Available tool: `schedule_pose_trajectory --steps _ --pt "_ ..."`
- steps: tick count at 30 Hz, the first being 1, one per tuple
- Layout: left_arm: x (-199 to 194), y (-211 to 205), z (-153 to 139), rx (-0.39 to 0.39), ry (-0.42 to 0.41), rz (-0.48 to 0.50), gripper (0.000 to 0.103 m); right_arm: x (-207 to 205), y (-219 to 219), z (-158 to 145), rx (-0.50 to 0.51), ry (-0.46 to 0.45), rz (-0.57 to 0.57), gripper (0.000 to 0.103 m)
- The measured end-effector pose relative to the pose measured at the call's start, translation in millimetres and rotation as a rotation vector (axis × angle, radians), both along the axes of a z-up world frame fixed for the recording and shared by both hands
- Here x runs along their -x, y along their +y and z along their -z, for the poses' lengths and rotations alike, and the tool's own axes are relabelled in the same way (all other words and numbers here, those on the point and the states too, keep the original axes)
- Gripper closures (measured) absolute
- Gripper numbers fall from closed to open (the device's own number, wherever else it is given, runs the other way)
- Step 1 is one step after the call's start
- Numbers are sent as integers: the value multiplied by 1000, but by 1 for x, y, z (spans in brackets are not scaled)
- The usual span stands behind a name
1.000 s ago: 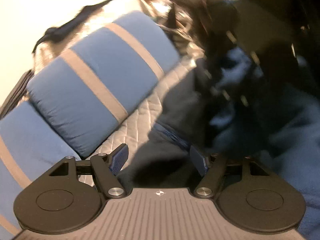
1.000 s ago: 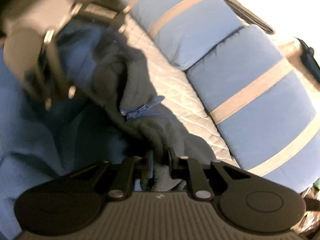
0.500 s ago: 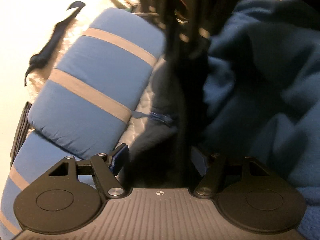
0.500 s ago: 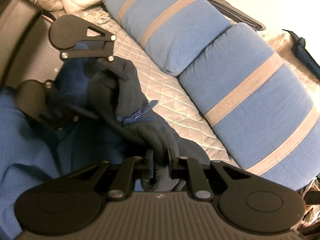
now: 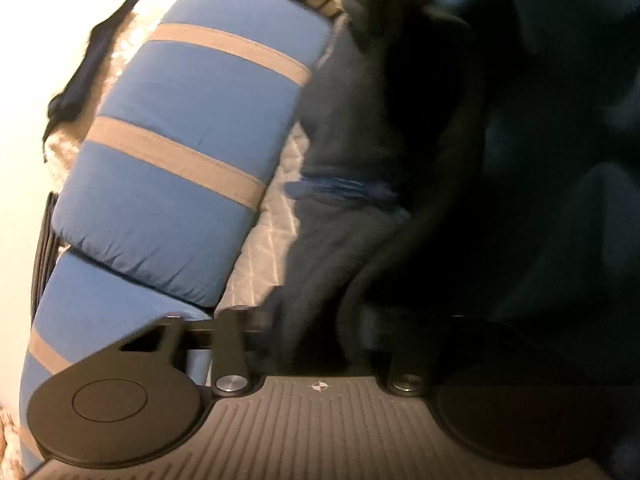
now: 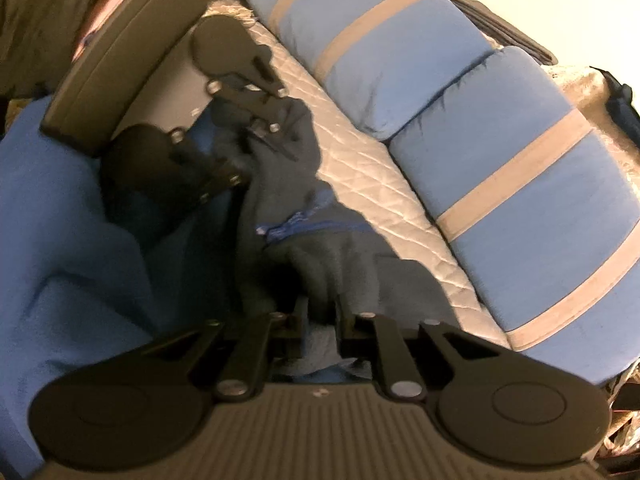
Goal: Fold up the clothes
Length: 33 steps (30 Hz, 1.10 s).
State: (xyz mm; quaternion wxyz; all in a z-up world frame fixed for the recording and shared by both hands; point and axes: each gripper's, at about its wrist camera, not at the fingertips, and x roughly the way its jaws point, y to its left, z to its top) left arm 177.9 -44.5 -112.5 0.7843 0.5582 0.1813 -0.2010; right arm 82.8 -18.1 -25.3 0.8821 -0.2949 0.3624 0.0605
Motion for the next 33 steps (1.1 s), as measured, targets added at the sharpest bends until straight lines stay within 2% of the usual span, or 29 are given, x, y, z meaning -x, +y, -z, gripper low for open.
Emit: schedule_pose_trajectory --steps 1,3,4,9,12,15,16,17,18,19,20,21,29,33 --pt "1 1 -2 8 1 -2 81 3 5 3 10 -6 -12 52" --pt "3 2 -5 16 1 -4 83 9 15 9 43 -24 -36 22" --pt "4 3 -6 18 0 -4 85 11 20 12 67 -38 -45 18" --pt "6 8 -19 90 -23 -15 86 3 46 32 235 -120 -51 9" --pt "9 11 -29 139 -48 -13 87 -9 54 43 346 -121 -35 4" --pt "15 14 -34 160 -75 0 87 -20 52 50 408 -95 -19 5" --pt "16 15 -35 160 -79 4 87 -24 52 52 427 -85 -14 6" --pt "17 16 -35 161 -83 8 87 -27 51 55 446 -76 -9 16" --pt "15 15 -36 162 -85 11 87 -29 49 55 454 -70 1 39" --pt "10 12 -36 164 -84 10 87 -31 46 56 458 -64 12 46" --pt "9 11 -36 163 -87 6 87 -32 44 56 462 -59 23 66" --pt "7 10 -36 162 -91 2 87 -32 42 55 461 -64 28 74" --pt "-1 7 -34 136 -166 -23 87 -33 23 39 504 -160 -12 83" --pt "-4 5 -43 138 -212 -47 87 -54 -6 4 395 -163 10 84"
